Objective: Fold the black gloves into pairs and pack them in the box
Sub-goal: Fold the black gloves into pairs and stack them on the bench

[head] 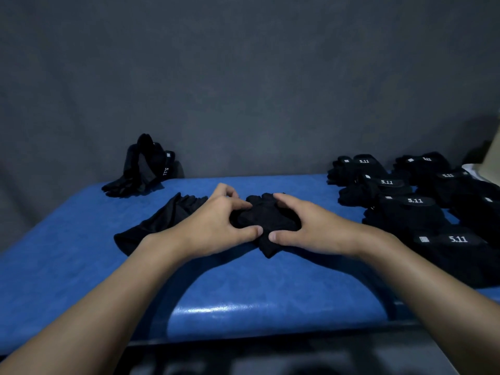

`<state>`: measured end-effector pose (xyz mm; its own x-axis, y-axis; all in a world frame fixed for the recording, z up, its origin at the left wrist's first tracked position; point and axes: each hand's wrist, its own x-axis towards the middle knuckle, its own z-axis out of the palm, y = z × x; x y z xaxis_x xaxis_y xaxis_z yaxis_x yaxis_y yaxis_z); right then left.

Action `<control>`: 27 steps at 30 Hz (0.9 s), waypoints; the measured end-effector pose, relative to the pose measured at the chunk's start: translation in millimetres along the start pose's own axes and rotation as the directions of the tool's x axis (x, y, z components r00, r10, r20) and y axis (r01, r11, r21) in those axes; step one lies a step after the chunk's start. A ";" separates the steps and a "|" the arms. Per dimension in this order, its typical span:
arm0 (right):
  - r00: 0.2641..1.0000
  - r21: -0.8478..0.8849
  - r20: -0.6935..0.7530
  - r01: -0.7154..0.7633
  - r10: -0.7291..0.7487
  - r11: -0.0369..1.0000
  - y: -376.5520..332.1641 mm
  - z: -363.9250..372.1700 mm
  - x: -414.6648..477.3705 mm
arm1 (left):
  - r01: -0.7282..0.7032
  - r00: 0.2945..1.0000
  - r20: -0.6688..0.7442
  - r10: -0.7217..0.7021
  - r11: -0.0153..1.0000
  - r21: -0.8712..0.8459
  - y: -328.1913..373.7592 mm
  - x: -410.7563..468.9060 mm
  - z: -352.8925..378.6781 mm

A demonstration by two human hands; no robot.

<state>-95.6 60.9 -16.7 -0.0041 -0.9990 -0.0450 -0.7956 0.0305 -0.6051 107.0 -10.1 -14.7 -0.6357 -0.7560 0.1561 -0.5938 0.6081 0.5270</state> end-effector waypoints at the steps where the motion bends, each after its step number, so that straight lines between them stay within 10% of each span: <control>1: 1.000 0.036 -0.005 0.018 -0.018 0.999 -2.0 0.8 -0.3 | 0.005 1.000 0.005 -0.005 1.000 0.001 -0.9 -0.3 -0.5; 8: 0.998 0.335 -0.001 0.057 -0.060 0.940 -8.5 3.4 -3.8 | -0.025 0.999 -0.044 0.022 0.998 -0.063 -4.1 1.3 -0.6; 18: 1.000 -0.259 0.016 0.029 -0.026 0.965 5.9 2.9 -3.6 | -0.095 0.992 0.108 0.065 0.945 0.312 -7.8 -0.9 6.7; 27: 0.996 -0.257 -0.053 0.051 -0.066 0.965 -10.0 -3.8 -4.7 | -0.117 0.993 0.059 0.104 0.954 0.277 -3.0 -8.6 -0.9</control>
<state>-89.9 65.1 -7.5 0.0165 -0.9992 0.0376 -0.9235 -0.0297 -0.3824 114.7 -5.6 -16.8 -0.7220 -0.6730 0.1608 -0.6287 0.7351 0.2535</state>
